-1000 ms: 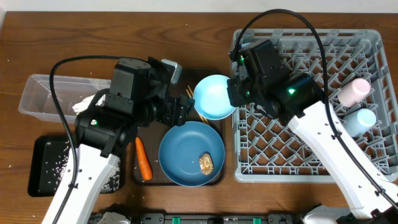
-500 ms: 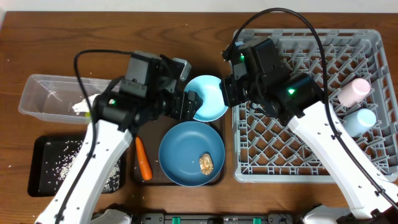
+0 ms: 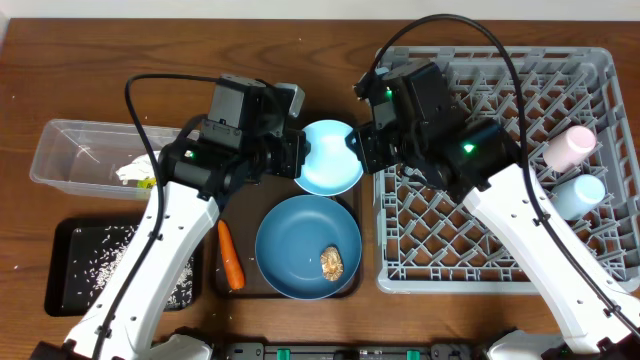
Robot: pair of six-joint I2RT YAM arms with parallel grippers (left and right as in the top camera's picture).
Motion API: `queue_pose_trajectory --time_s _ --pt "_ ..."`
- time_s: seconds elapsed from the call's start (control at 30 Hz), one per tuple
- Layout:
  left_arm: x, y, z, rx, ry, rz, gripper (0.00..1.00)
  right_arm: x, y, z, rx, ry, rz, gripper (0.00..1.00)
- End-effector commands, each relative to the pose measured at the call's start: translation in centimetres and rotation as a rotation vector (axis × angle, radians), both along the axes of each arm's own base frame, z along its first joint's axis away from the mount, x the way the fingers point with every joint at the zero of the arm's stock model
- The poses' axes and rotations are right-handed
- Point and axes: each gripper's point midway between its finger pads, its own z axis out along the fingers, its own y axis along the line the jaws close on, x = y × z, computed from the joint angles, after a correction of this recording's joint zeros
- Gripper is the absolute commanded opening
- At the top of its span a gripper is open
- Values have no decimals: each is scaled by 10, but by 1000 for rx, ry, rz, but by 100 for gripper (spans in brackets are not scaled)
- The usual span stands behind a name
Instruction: Sort waste into correct bins and load items into the dishwasher rack
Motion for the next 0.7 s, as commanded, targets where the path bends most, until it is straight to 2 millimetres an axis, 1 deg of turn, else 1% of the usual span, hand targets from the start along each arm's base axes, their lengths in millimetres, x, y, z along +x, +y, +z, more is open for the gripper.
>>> queue_pose_trajectory --time_s 0.0,0.03,0.13,0.23,0.37,0.43,0.5,0.67 --pt "-5 -11 27 -88 -28 -23 6 6 -10 0 -61 -40 -29 52" --pt "-6 -11 27 -90 -24 -21 6 7 -11 2 -51 -38 -35 58" --pt "-9 -14 30 -110 -20 -36 6 11 -16 9 0 -33 -50 61" --pt "-9 -15 33 -118 -30 -41 6 9 -13 25 129 -8 0 61" --pt "-7 -15 41 -129 -62 -44 6 -5 -2 43 320 74 107 61" --pt "-5 -16 47 -139 -92 -45 6 -14 3 47 378 123 137 62" --pt "-4 -17 52 -147 -114 -46 6 -18 5 48 394 141 153 62" --pt "-4 -17 62 -158 -151 -48 6 -23 6 47 415 192 132 58"
